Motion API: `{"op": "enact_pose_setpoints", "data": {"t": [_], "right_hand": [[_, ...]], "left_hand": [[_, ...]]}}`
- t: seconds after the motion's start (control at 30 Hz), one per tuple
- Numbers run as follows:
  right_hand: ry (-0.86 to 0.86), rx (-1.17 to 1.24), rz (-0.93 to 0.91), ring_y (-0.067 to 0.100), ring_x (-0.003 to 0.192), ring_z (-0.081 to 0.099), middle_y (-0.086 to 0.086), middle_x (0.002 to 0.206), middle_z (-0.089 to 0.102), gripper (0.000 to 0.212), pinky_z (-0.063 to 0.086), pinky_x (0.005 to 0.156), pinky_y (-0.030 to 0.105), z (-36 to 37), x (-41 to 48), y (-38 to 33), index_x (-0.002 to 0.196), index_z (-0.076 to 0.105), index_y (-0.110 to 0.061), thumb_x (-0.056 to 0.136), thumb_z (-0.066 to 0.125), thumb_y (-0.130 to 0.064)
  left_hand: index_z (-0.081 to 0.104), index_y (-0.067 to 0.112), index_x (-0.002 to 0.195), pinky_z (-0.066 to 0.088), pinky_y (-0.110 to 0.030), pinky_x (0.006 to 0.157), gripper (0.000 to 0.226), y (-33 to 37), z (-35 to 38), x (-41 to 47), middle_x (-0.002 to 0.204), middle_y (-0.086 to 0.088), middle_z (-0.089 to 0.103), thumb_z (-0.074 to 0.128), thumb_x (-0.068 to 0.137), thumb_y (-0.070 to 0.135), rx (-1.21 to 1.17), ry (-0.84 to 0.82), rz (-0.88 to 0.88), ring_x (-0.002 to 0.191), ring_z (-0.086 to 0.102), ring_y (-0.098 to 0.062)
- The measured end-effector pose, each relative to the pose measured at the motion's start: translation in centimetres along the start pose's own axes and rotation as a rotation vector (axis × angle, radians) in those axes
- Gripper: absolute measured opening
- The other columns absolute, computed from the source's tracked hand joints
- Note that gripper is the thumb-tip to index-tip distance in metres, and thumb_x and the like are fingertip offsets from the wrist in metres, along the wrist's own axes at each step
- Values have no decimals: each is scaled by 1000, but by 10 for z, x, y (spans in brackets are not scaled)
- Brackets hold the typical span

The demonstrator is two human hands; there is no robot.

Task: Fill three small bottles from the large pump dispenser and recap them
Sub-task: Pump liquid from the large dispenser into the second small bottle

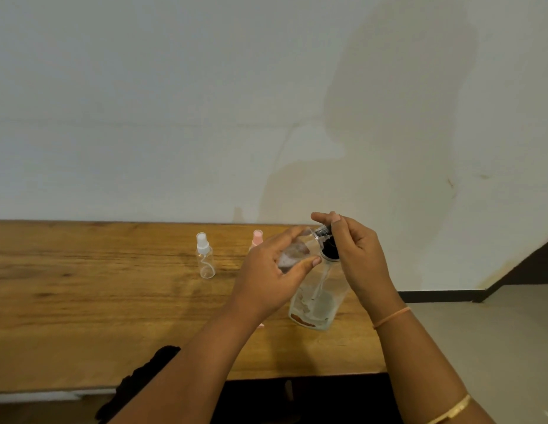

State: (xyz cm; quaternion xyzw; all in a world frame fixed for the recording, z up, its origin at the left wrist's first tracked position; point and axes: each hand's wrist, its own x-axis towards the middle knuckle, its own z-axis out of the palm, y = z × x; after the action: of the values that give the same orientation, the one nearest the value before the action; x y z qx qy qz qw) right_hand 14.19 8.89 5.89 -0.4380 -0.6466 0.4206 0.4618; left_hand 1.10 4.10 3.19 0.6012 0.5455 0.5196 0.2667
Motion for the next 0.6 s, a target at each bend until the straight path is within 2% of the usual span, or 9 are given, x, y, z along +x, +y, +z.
{"op": "enact_pose_setpoints", "data": {"t": [0.03, 0.1, 0.13, 0.2, 0.23, 0.33, 0.47, 0.53, 0.6], "right_hand": [[8, 12, 4, 15, 118, 55, 0, 110, 69, 32, 44, 103, 37, 0, -1, -2, 111, 68, -14, 101, 39, -22], [34, 55, -2, 10, 116, 56, -9, 105, 69, 32, 45, 103, 34, -1, -1, -7, 111, 69, -15, 101, 40, -23], [46, 64, -15, 8, 116, 56, -12, 103, 69, 31, 45, 102, 31, -2, 0, -9, 111, 69, -14, 100, 41, -22], [50, 60, -31, 8, 117, 56, -10, 105, 69, 31, 45, 100, 26, -2, 2, -11, 112, 69, -13, 100, 42, -22], [46, 73, -34, 6, 114, 58, -9, 107, 69, 30, 47, 96, 21, -2, 2, -10, 111, 69, -13, 100, 41, -21], [43, 100, -56, 0, 102, 61, -9, 105, 68, 28, 48, 84, 11, -2, 0, -3, 109, 65, -18, 101, 39, -20], [63, 30, -76, -3, 100, 61, -6, 104, 68, 29, 48, 87, 13, 1, 3, 5, 109, 65, -18, 101, 38, -18], [67, 20, -67, -4, 100, 61, -9, 102, 67, 28, 49, 87, 14, 2, 2, 7, 107, 66, -18, 101, 38, -18], [82, 48, -72, -1, 101, 61, -7, 103, 68, 28, 49, 85, 13, 3, -1, 5, 107, 66, -18, 101, 38, -18]], "left_hand": [[50, 54, 112, 54, -32, 90, 48, 2, 0, 0, 110, 22, 64, 73, 80, 25, -8, 3, 2, 101, 62, 6], [55, 48, 117, 49, -41, 97, 46, 3, 1, -1, 108, 25, 65, 73, 80, 30, -8, 28, 21, 102, 61, 6], [55, 46, 120, 48, -39, 98, 46, 4, 1, -1, 105, 25, 65, 73, 80, 32, 3, 43, 36, 101, 60, 7], [54, 43, 121, 49, -26, 91, 47, 5, 2, 0, 100, 25, 64, 74, 80, 31, 18, 60, 54, 101, 58, 9], [54, 42, 121, 50, -25, 91, 47, 4, 2, 1, 99, 24, 64, 73, 80, 32, 21, 60, 58, 101, 58, 9], [55, 42, 123, 44, -49, 100, 46, 4, 3, 2, 104, 20, 66, 69, 79, 42, 23, 53, 54, 102, 60, 4], [55, 41, 124, 50, -45, 95, 49, -1, 3, 2, 114, 16, 66, 66, 76, 47, -6, 13, 5, 106, 61, -1], [55, 42, 123, 53, -42, 91, 51, -2, 4, 0, 111, 13, 67, 65, 74, 50, -15, 11, -10, 103, 63, -3], [55, 46, 122, 51, -45, 93, 48, 0, 4, -1, 109, 15, 67, 66, 75, 48, -17, 22, -1, 103, 62, -1]]}}
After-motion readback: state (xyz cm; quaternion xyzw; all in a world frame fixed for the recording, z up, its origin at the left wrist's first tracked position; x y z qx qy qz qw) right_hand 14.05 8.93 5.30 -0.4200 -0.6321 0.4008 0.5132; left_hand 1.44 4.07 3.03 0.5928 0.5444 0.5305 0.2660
